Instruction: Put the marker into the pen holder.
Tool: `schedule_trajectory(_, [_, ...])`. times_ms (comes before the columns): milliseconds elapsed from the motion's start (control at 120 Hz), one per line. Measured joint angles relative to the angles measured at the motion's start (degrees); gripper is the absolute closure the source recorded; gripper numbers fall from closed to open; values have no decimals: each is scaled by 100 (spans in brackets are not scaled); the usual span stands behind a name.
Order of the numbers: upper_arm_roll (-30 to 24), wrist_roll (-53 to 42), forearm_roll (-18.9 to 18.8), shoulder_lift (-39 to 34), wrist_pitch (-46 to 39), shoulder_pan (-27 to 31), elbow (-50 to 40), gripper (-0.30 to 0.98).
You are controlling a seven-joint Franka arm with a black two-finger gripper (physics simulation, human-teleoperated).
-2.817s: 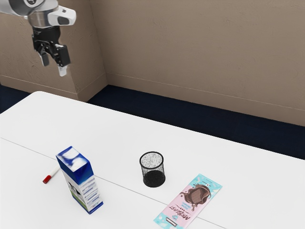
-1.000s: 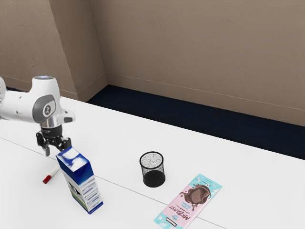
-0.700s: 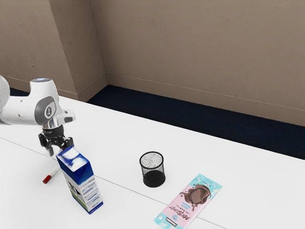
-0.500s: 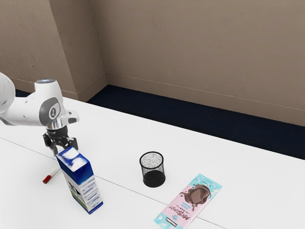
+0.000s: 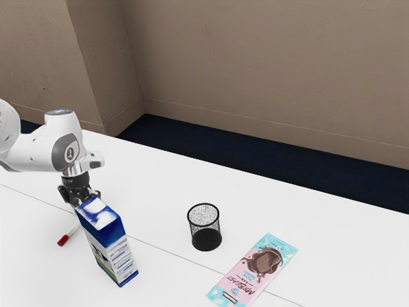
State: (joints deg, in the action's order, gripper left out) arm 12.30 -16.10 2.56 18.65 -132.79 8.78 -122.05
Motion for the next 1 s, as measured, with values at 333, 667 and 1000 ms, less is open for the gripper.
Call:
schedule_trajectory(333, [2,-10,-52,55,-39,-1,3,74])
schedule_trajectory(667, [-3,100,-215,-892,23,-234,46,79])
schedule_trajectory(1000, [-348,29,-113,-1515,340,-607,723,79])
